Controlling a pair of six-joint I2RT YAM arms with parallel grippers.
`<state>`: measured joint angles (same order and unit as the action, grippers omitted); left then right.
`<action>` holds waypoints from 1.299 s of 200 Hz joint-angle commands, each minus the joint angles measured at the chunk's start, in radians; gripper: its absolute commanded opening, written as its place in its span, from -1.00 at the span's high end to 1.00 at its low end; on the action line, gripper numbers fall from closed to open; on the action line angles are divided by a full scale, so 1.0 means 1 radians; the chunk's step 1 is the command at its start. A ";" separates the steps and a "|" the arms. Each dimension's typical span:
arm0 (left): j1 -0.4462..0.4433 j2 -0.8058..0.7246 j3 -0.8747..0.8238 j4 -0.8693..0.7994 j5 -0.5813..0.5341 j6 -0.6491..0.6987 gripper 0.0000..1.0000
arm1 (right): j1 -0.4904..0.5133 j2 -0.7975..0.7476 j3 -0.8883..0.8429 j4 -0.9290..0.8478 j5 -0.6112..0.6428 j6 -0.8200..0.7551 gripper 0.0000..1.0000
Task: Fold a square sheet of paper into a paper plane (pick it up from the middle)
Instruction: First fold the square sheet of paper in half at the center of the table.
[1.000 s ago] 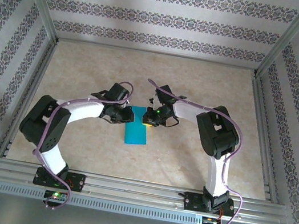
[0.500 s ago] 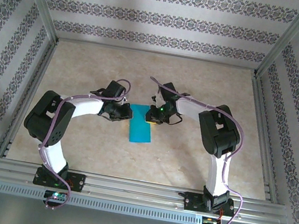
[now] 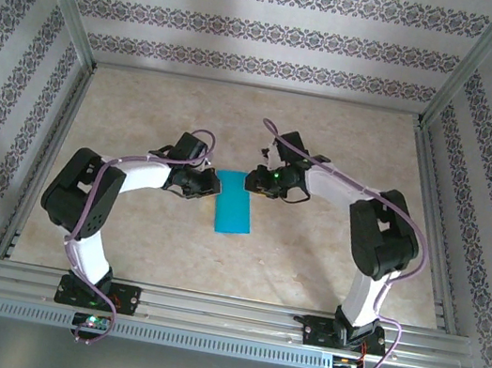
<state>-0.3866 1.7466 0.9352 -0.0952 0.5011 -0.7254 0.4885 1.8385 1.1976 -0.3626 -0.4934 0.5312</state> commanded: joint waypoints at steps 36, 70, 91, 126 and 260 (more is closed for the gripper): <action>-0.062 -0.023 -0.091 0.170 -0.036 -0.212 0.73 | -0.025 -0.097 -0.199 0.189 0.049 0.212 0.20; -0.064 -0.006 -0.110 0.181 -0.044 -0.224 0.73 | -0.025 -0.110 -0.243 0.225 0.010 0.258 0.18; -0.064 0.010 -0.124 0.211 -0.041 -0.243 0.73 | -0.025 -0.114 -0.261 0.220 -0.017 0.275 0.18; -0.064 0.017 -0.126 0.141 -0.075 -0.235 0.72 | -0.017 -0.117 -0.280 0.181 -0.060 0.292 0.17; -0.063 0.068 -0.133 0.071 -0.090 -0.272 0.72 | 0.068 -0.104 -0.281 0.088 -0.164 0.345 0.20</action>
<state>-0.4450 1.7618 0.8185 0.0608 0.4480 -0.9787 0.5465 1.7470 0.9268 -0.3000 -0.5991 0.8429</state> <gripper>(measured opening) 0.138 0.402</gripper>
